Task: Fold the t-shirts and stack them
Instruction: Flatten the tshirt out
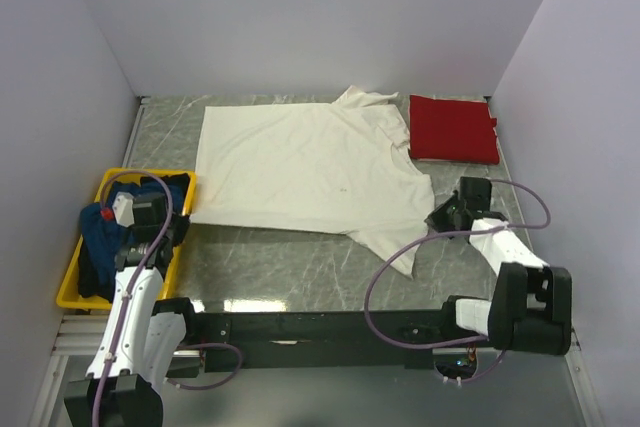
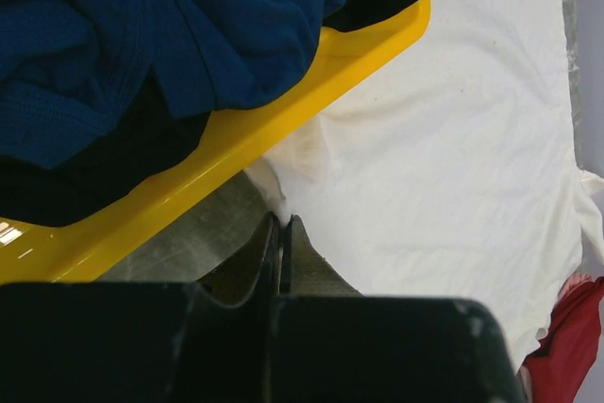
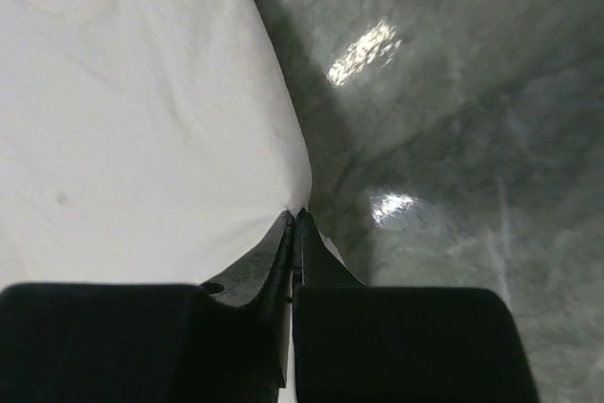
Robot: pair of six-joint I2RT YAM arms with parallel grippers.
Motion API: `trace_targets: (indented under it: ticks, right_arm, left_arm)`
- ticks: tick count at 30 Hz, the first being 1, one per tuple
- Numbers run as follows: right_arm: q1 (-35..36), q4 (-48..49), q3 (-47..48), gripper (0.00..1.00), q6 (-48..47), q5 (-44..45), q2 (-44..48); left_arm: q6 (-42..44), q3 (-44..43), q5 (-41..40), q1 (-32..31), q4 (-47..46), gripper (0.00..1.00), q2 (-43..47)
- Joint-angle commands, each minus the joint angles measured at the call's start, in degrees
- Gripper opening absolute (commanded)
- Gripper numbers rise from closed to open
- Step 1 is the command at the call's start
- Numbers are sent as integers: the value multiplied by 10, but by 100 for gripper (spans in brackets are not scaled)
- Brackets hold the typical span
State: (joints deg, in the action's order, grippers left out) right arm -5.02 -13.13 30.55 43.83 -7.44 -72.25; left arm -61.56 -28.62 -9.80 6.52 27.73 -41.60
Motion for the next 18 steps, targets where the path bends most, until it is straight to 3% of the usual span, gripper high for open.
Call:
trace_targets:
  ticks: [1,8,11,14,15,17,18]
  right_arm:
    - [-42,-44,7,0,-28,13,66]
    - [-85,-103,6,0,-52,15,127]
    - [-88,-96,-7,3,-59,13,128]
    - [-88,-83,-10,21,-74,-4,113]
    - [-88,-84,-7,35,-79,-7,102]
    - [-88,-89,-3,51,-90,-13,99]
    - [-88,-94,-2,66,-91,-14,101]
  left_arm:
    - [8,9,-10,-5,1,1,13]
    - [-40,25,-42,-62,16,1,19]
    - [-74,25,-81,-125,38,1,18]
    - [-101,32,-97,-160,44,1,19]
    - [-104,41,-96,-167,41,1,20]
    - [-111,48,-93,-170,30,1,20]
    - [-112,52,-92,-171,29,1,19]
